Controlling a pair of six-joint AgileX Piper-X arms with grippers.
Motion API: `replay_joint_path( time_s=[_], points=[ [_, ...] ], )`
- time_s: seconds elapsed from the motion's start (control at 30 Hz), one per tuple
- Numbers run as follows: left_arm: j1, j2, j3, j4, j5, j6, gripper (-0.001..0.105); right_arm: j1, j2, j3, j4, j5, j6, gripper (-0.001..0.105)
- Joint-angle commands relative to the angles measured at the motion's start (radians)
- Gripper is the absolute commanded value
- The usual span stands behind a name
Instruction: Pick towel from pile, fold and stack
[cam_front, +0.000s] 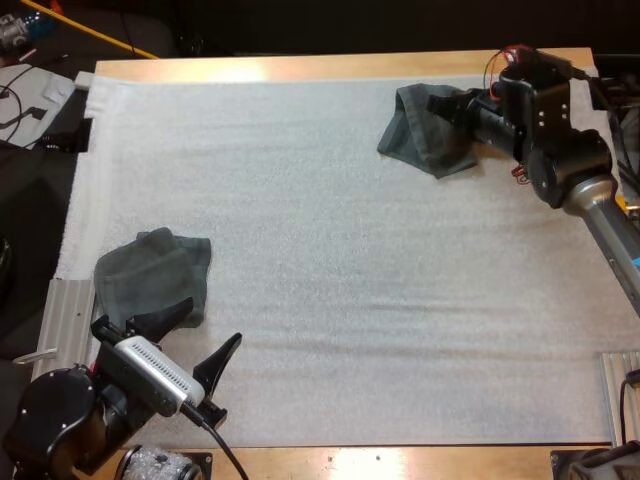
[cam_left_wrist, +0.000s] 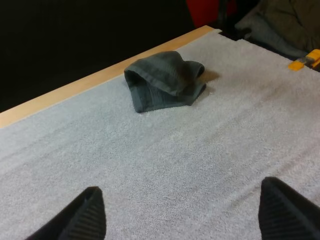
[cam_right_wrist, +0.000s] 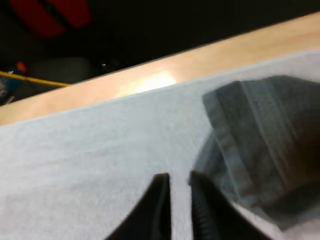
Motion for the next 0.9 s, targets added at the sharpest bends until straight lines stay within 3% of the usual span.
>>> replay_joint_path(
  time_s=[0.0, 0.1, 0.17, 0.2, 0.23, 0.3, 0.87],
  points=[
    [-0.004, 0.003, -0.007, -0.006, 0.0, -0.004, 0.062, -0.01, 0.015, -0.009, 0.041, 0.015, 0.045, 0.022],
    [-0.004, 0.001, -0.007, -0.004, 0.002, -0.005, 0.062, -0.018, 0.052, -0.016, 0.045, 0.004, 0.085, 0.056],
    [-0.003, 0.004, -0.006, -0.004, 0.004, -0.004, 0.062, -0.02, 0.081, -0.019, 0.035, -0.001, 0.106, 0.067],
    [-0.004, 0.004, -0.007, -0.005, 0.003, -0.006, 0.062, -0.02, 0.098, -0.02, 0.032, -0.001, 0.118, 0.068],
    [-0.004, -0.001, -0.007, -0.007, 0.005, -0.009, 0.062, -0.019, 0.116, -0.029, 0.03, 0.005, 0.108, 0.058],
    [-0.004, 0.0, -0.006, -0.008, 0.007, -0.012, 0.062, -0.014, 0.132, -0.041, 0.036, 0.014, 0.086, 0.05],
    [-0.008, 0.001, -0.005, -0.004, 0.004, -0.02, 0.062, -0.011, 0.505, -0.152, -0.01, 0.116, 0.077, 0.051]
  ],
)
